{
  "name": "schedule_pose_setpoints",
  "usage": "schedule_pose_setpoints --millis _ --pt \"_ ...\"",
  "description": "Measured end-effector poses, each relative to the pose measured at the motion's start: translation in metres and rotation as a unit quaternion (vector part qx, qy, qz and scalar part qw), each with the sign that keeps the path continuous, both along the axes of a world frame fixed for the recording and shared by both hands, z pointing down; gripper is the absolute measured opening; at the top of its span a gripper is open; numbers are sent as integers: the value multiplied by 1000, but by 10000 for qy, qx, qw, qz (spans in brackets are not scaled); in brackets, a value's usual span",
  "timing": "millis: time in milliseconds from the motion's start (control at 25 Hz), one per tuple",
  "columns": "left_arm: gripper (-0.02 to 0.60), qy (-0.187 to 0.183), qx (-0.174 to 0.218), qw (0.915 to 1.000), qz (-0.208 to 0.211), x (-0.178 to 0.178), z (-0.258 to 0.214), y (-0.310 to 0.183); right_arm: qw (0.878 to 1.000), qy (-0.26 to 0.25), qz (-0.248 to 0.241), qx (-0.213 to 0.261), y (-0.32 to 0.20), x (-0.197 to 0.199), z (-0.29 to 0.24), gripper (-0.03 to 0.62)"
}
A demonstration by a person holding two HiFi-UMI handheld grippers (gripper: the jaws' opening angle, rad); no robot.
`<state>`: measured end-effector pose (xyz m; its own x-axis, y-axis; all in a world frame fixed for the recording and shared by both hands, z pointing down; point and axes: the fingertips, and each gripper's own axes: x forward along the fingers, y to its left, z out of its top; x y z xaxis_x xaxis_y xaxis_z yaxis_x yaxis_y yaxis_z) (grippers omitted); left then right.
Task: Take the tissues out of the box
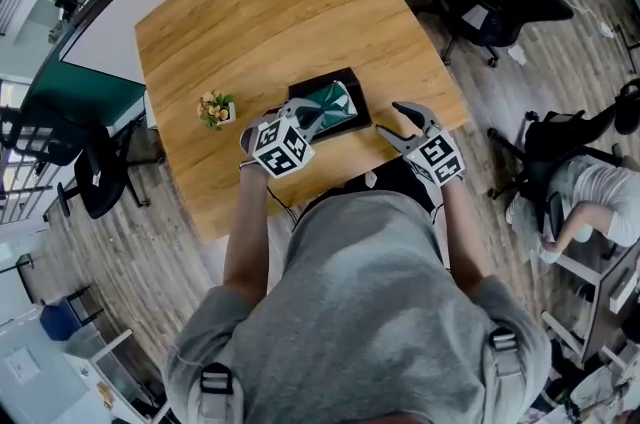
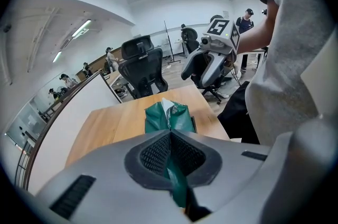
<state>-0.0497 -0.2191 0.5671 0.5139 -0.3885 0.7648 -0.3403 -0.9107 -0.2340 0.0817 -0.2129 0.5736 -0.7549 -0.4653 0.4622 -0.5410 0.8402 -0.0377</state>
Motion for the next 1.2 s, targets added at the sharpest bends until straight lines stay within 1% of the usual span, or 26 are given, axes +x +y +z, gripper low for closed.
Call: schedule_pose_setpoints --millis 200,840,1080,1200 --pt "20 -45 39 9999 -81 -7 -4 1 9998 9 -190 18 -1 -11 1 252" --pt "20 -105 25 9999 -88 -11 -4 0 9993 69 -363 -68 -6 -20 11 249" --pt "20 78 1 9998 -159 -12 -10 -3 9992 90 -375 -93 -7 -23 10 249" --pt "20 81 11 9999 -127 -10 -9 -4 9994 74 -342 -71 -10 -24 12 247"
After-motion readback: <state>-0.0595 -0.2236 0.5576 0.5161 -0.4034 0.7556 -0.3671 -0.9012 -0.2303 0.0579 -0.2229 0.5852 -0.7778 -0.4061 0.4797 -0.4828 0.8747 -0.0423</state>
